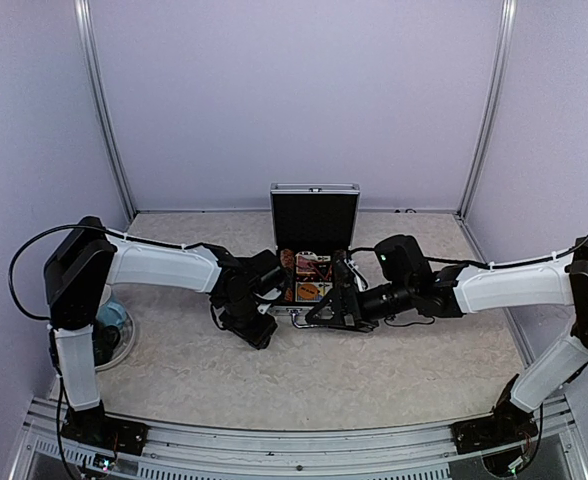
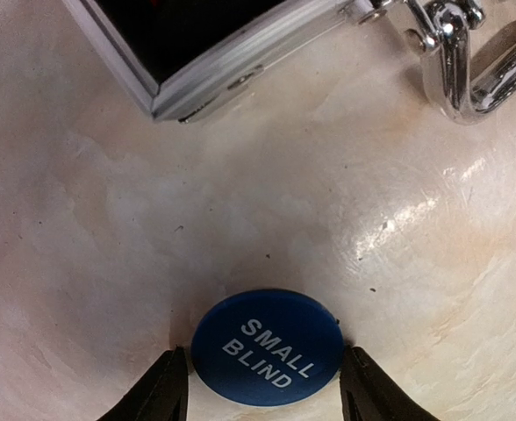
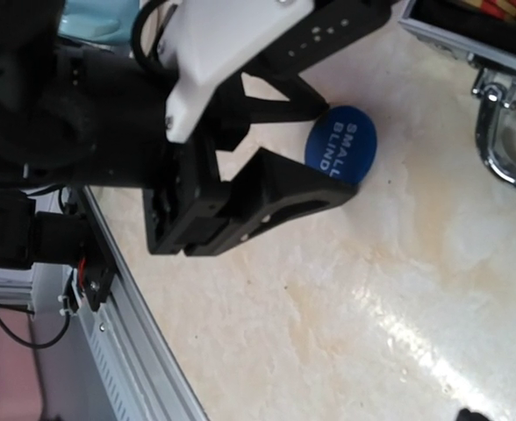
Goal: Pack up texas hold em set
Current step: Pick up the small blind button from the center of the board.
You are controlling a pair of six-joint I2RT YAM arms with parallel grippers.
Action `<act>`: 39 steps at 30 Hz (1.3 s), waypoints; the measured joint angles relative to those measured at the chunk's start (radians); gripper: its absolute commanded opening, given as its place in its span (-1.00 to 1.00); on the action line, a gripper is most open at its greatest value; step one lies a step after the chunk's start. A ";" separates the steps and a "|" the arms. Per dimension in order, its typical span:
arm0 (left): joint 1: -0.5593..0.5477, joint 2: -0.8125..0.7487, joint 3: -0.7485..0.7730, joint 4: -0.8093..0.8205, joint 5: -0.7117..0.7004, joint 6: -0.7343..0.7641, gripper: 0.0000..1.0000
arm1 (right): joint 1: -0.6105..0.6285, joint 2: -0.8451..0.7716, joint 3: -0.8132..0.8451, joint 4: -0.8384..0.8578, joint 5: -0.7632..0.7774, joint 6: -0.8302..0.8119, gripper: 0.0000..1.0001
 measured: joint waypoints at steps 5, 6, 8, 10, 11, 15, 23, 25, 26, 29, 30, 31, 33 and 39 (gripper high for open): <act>0.000 -0.003 -0.005 0.006 0.000 0.000 0.15 | 0.000 0.000 0.000 0.001 0.000 0.001 0.92; 0.000 -0.003 -0.005 0.006 0.000 0.000 0.12 | 0.000 0.000 0.000 0.001 0.000 0.001 0.92; 0.001 -0.003 -0.005 0.006 0.001 0.000 0.02 | 0.000 0.000 0.000 0.001 0.000 0.003 0.92; 0.002 -0.003 -0.005 0.005 0.000 -0.003 -0.04 | 0.000 -0.003 -0.002 0.001 0.000 0.003 0.92; 0.003 -0.003 -0.004 0.005 0.002 -0.003 -0.07 | 0.000 -0.006 -0.005 0.001 0.001 0.003 0.92; 0.004 -0.003 0.000 0.000 0.003 -0.008 -0.09 | 0.000 -0.016 -0.015 0.000 0.002 0.003 0.92; 0.003 -0.003 0.003 -0.004 0.003 -0.009 -0.10 | 0.000 -0.016 -0.015 0.004 0.001 0.003 0.92; 0.002 -0.003 0.003 -0.004 0.001 -0.010 -0.10 | 0.000 -0.016 -0.015 0.004 0.001 0.003 0.92; 0.001 -0.003 0.004 -0.003 0.001 -0.011 -0.10 | 0.000 -0.016 -0.015 0.004 0.001 0.003 0.92; -0.008 -0.005 0.006 -0.004 0.001 -0.011 -0.10 | 0.000 -0.016 -0.015 0.004 0.001 0.003 0.92; -0.012 -0.005 0.009 -0.005 0.001 -0.011 -0.10 | 0.000 -0.016 -0.015 0.004 0.001 0.003 0.92; -0.016 -0.005 0.013 -0.007 0.001 -0.011 -0.10 | 0.000 -0.016 -0.015 0.004 0.001 0.003 0.92; -0.025 -0.008 0.025 -0.013 0.000 -0.011 -0.10 | 0.000 -0.016 -0.015 0.004 0.001 0.003 0.92; -0.042 -0.038 0.066 -0.024 -0.008 -0.011 -0.10 | 0.000 -0.016 -0.015 0.004 0.001 0.003 0.92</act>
